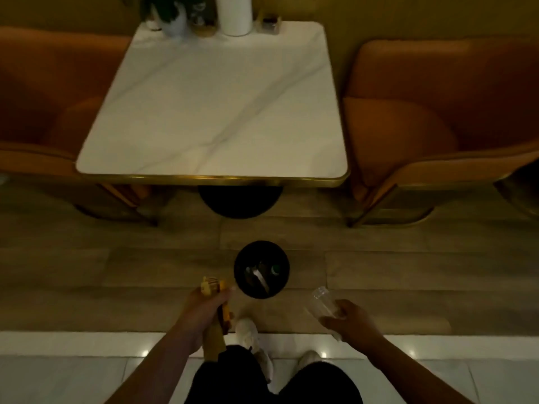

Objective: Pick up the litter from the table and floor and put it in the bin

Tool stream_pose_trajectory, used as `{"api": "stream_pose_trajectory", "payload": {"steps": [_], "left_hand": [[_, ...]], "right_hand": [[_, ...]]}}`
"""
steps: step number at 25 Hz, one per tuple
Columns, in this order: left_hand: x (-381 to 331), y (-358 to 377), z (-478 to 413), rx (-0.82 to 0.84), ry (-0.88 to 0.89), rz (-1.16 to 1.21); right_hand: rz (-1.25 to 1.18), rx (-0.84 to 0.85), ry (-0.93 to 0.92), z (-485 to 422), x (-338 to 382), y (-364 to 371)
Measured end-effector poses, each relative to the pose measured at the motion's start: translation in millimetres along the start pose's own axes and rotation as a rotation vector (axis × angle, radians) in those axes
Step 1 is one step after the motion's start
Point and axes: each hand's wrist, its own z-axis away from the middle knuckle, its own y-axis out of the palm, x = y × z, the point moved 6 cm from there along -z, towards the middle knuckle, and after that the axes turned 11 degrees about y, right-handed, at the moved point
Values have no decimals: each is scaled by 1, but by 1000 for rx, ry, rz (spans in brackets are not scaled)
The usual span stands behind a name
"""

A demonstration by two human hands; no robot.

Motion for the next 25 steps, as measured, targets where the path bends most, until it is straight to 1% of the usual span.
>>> {"api": "stream_pose_trajectory", "payload": {"steps": [2,5,10,12,16,18,21,22,23,25], "left_hand": [[12,4,-20,-46,-34,80],[32,16,-62,-75,-91,169],[73,53,-151,-84,-148,320],[96,66,-193,-138,-170,383],[155,89,-275,-247,-218,412],[181,96,-304,-257,-233,393],[155,103,-303,-263,-212,472],[151,104,-302,-299,-241,495],[151,102,-302,-323,-251,505],[150,99,-303,-358,-185,429]], "right_hand": [[70,29,-6,-16,27,9],[106,38,11,-60,57,28],[265,49,52,-169,78,67],[313,90,50,-218,83,87],[318,125,30,-297,92,114],[297,121,14,-323,93,121],[182,154,-20,-345,93,129],[154,165,-18,-345,93,130],[165,173,-24,-349,90,132],[245,156,-19,-347,85,134]]}}
